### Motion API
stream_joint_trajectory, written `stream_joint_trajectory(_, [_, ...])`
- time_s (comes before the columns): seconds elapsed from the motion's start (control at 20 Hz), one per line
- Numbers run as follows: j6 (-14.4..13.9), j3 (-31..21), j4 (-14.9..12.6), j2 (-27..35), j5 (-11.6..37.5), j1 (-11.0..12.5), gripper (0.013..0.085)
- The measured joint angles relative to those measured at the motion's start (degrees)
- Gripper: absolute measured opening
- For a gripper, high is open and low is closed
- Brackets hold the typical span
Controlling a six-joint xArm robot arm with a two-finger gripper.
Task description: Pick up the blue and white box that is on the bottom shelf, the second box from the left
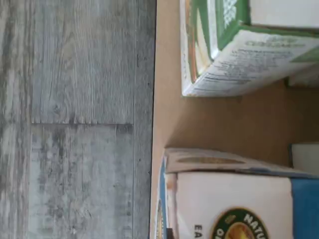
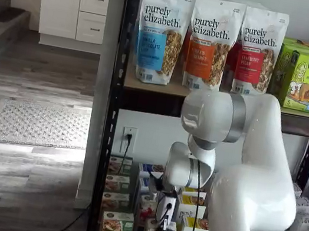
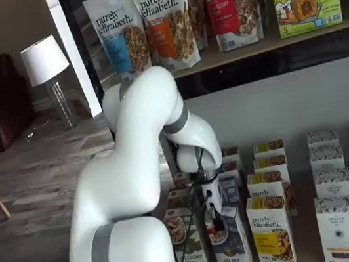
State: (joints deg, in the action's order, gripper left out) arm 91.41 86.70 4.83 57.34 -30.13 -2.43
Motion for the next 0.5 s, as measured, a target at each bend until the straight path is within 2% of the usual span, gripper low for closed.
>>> stream_joint_trajectory(0.25, [-0.5, -2.9, -0.2, -1.7, 1.3, -0.4, 0.045])
stream_joint_trajectory(0.5, [-0.1, -8.8, 0.8, -5.6, 2.7, -0.9, 0.045])
